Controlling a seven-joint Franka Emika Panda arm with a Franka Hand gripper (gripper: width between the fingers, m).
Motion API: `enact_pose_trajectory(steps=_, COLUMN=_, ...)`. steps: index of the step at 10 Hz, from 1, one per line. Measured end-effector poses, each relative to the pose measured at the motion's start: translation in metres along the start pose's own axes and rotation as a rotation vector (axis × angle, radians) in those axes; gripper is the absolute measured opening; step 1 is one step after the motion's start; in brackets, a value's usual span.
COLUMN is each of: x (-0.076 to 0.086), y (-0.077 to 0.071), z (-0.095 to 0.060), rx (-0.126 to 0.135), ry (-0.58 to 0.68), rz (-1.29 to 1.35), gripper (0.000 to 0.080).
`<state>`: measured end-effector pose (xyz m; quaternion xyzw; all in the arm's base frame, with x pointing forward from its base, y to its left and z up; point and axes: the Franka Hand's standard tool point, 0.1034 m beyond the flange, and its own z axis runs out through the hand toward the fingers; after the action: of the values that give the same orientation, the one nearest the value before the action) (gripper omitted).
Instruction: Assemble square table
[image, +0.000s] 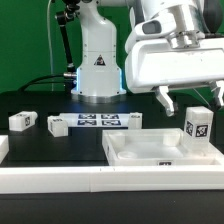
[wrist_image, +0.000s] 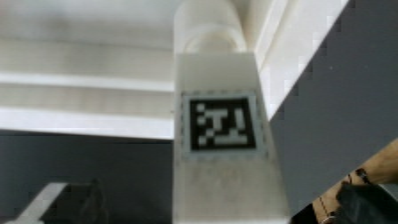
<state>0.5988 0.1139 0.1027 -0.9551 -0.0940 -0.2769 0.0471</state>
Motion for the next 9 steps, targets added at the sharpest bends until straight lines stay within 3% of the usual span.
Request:
enact_pose_trajectory(steps=4, x=0.004, y=-0.002, z=-0.002, rx=0.013, ry=-0.045, rz=-0.001, gripper=0.0649)
enact_pose_trajectory(steps=6, x=-0.008, y=-0.004, z=0.007, rx=0.048, ry=-0.197, rz=0.006, gripper=0.0649)
enact_pose_trajectory(steps=9, x=-0.009, y=-0.007, z=0.011, rx=0.101, ry=-0.397, rz=0.023, gripper=0.0649)
